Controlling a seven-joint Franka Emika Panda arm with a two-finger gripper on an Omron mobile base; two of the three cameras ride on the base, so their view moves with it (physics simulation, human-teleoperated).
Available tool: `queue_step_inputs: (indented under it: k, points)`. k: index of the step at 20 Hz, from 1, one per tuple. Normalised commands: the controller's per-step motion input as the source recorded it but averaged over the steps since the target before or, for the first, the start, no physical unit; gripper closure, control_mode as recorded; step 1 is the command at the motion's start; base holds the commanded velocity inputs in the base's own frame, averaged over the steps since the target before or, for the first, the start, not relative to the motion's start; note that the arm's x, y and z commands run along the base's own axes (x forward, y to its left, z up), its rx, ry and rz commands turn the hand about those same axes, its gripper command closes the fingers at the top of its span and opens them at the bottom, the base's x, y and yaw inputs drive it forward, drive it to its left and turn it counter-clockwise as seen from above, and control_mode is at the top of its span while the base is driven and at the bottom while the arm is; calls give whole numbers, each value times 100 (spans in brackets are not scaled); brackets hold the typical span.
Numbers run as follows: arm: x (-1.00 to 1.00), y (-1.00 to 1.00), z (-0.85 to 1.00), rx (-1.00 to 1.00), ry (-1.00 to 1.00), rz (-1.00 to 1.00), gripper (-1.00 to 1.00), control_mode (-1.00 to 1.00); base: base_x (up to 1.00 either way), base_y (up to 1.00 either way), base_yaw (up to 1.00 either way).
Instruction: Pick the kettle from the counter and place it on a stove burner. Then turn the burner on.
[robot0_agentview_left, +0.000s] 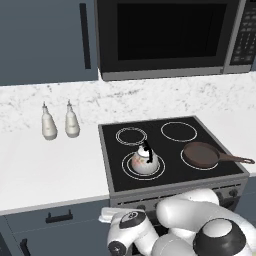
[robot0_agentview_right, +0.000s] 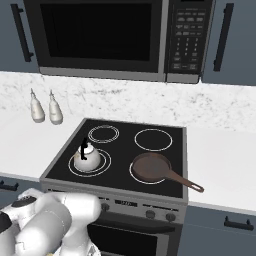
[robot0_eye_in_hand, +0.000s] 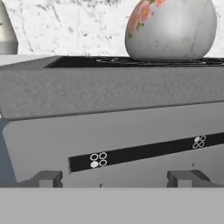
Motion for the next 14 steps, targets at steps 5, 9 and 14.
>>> queue_step_inputs:
  k: [5,9,14]
  points:
    - [0,0,-36,-1,-1,5,-100,-100,0,0,0]
    - [0,0,-38,0,0,5,-100,-100,0,0,0]
    - [0,0,-33,0,0,5,-100,-100,0,0,0]
